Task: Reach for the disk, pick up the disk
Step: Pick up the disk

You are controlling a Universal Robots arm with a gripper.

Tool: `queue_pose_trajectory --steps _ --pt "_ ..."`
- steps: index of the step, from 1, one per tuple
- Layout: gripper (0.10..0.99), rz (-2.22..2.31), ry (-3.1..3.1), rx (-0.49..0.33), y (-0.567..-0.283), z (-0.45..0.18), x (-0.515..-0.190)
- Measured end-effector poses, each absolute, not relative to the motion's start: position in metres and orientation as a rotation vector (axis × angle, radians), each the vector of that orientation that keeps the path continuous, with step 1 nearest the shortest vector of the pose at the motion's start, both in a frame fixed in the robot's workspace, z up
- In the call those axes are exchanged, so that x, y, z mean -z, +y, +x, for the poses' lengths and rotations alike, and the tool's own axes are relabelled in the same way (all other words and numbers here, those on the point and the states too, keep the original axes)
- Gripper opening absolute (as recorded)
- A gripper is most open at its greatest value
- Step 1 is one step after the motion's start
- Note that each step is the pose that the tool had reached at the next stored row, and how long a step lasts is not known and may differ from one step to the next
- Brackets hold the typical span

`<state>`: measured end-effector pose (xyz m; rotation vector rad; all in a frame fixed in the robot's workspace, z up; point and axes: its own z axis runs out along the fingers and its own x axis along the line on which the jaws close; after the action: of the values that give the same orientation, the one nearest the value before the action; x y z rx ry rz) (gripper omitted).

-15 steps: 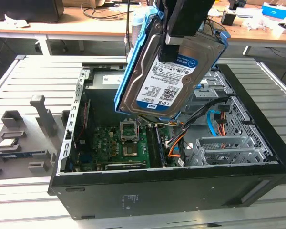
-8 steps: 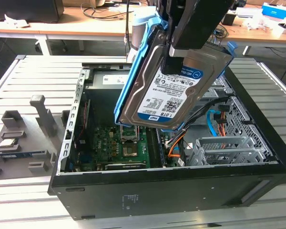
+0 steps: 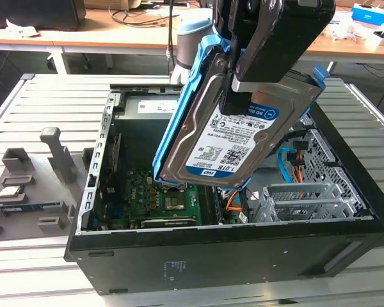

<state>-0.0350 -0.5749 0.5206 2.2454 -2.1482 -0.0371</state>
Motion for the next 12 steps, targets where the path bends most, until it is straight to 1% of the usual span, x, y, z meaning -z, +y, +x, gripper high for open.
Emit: queue_pose_trajectory --steps 5,9,12 --pt "0.369 2.245 -2.149 0.037 -0.590 -0.035 -0.519" --pt "0.369 2.247 -2.172 0.065 -0.590 -0.030 -0.518" --pt "0.369 2.244 -2.174 0.068 -0.588 -0.022 -0.515"
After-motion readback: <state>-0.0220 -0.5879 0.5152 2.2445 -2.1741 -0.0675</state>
